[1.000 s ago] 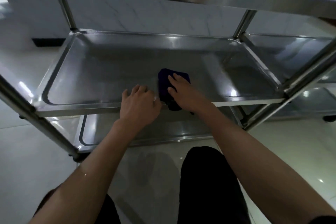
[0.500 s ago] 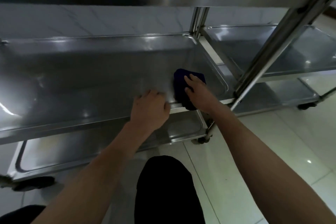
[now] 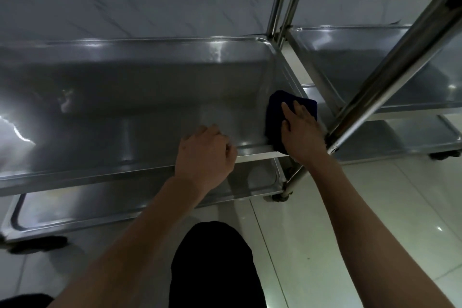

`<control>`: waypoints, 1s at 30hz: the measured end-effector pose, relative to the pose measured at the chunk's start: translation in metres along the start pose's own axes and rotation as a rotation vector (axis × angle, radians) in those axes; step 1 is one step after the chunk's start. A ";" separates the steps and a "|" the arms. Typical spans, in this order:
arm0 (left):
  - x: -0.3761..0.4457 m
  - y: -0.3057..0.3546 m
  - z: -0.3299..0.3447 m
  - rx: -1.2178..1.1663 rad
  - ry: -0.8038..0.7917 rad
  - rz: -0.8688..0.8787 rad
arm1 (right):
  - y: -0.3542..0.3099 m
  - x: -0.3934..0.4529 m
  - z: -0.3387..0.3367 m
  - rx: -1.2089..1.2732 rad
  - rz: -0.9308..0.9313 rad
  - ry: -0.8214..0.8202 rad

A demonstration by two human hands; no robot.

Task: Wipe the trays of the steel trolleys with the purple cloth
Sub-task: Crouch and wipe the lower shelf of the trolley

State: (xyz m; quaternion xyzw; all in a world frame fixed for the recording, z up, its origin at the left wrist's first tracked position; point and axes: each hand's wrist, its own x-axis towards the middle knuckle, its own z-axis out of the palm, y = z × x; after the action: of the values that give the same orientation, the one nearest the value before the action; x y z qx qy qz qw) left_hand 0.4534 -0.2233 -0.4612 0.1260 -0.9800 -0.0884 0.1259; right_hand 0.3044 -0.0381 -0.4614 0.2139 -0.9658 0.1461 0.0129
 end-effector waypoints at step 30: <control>-0.057 -0.217 -0.066 0.049 -0.035 -0.225 | -0.254 0.045 0.089 -0.015 -0.337 -0.303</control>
State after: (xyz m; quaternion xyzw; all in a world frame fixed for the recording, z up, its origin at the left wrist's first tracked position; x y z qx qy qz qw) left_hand 0.5733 -0.4236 -0.4554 0.2365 -0.9636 -0.0803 0.0949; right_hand 0.3725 -0.3021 -0.4727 0.3917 -0.9083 0.1010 -0.1067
